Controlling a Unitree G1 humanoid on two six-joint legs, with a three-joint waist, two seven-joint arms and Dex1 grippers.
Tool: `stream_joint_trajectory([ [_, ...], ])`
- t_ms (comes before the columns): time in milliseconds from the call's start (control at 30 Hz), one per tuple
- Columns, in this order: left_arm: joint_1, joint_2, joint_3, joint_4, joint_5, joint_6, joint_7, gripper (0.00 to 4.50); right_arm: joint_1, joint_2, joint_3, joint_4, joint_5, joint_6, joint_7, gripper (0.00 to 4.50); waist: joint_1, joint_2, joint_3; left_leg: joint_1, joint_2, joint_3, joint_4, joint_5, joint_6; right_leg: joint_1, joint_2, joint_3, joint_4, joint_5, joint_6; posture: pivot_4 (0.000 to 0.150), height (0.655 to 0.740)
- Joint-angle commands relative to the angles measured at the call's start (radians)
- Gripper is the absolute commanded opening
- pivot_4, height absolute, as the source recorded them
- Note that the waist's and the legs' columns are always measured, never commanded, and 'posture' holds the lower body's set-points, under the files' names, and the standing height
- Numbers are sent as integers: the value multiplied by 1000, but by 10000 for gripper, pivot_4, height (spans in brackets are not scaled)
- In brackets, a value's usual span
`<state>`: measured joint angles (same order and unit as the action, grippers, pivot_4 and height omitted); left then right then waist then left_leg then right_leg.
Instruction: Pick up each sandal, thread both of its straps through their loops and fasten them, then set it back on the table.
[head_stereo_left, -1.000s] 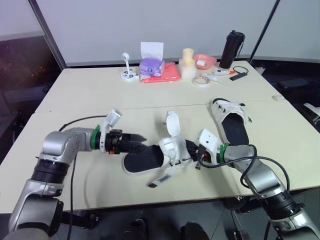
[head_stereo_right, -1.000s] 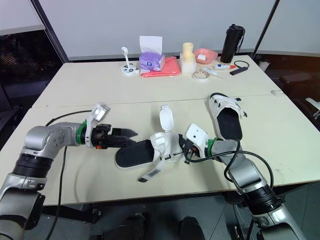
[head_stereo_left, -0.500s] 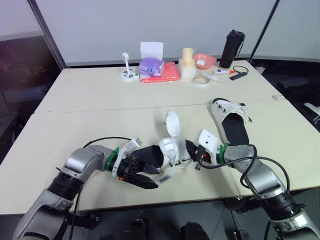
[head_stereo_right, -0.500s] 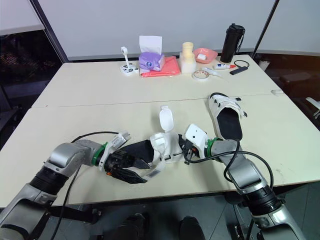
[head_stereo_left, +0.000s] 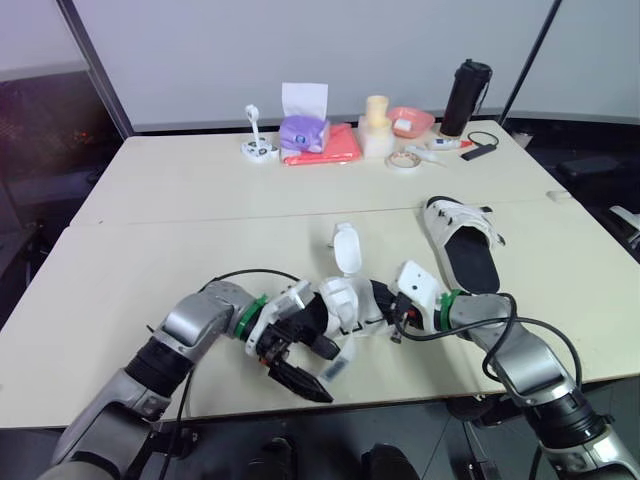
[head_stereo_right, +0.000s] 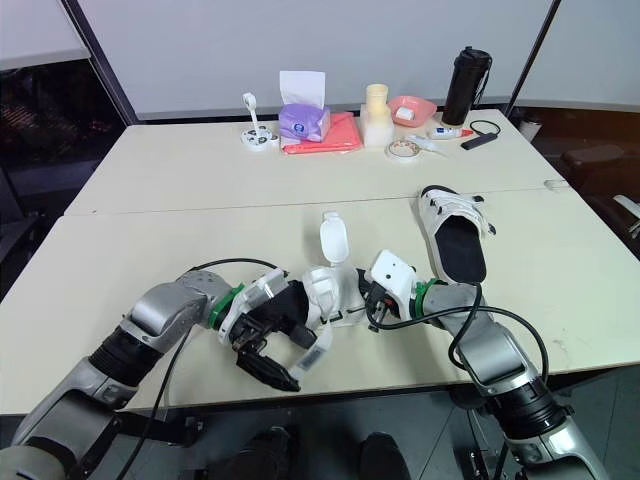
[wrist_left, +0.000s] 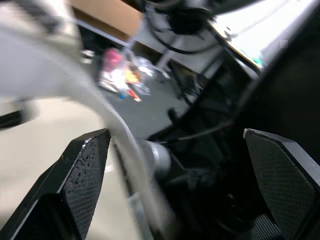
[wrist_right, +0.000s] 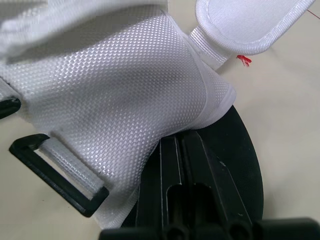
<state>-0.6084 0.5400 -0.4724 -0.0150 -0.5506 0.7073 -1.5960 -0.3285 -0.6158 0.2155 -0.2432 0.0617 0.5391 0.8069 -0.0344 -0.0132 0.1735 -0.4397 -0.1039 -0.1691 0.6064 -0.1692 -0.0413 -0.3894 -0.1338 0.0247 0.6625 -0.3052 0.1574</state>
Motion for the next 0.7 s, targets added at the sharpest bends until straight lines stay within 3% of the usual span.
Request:
stream_joint_trajectory([
  [33,-51,20,-27,-106,-74,-13,-18,44120,22,2,22,-9,5,16,9,0,2,0,0,0,0,0,0,0,0,0,0,0,0,0,0,1500,7400],
  [200,-80,28,-49,-139,-105,-27,-18,44120,19,5,23,-7,4,15,7,0,3,0,0,0,0,0,0,0,0,0,0,0,0,0,0,1500,7400],
  [400,-61,15,-46,-42,-10,-67,-11,44120,18,7,24,-3,2,10,6,0,5,0,0,0,0,0,0,0,0,0,0,0,0,0,0,1500,7400],
  [533,-19,10,4,66,21,-29,85,44120,17,12,28,-2,1,9,3,0,4,0,0,0,0,0,0,0,0,0,0,0,0,0,0,1500,7400],
  [700,58,-70,79,81,17,50,287,44120,23,11,28,-4,1,8,4,0,10,0,0,1,0,0,0,0,0,1,0,0,0,0,0,1500,7400],
])
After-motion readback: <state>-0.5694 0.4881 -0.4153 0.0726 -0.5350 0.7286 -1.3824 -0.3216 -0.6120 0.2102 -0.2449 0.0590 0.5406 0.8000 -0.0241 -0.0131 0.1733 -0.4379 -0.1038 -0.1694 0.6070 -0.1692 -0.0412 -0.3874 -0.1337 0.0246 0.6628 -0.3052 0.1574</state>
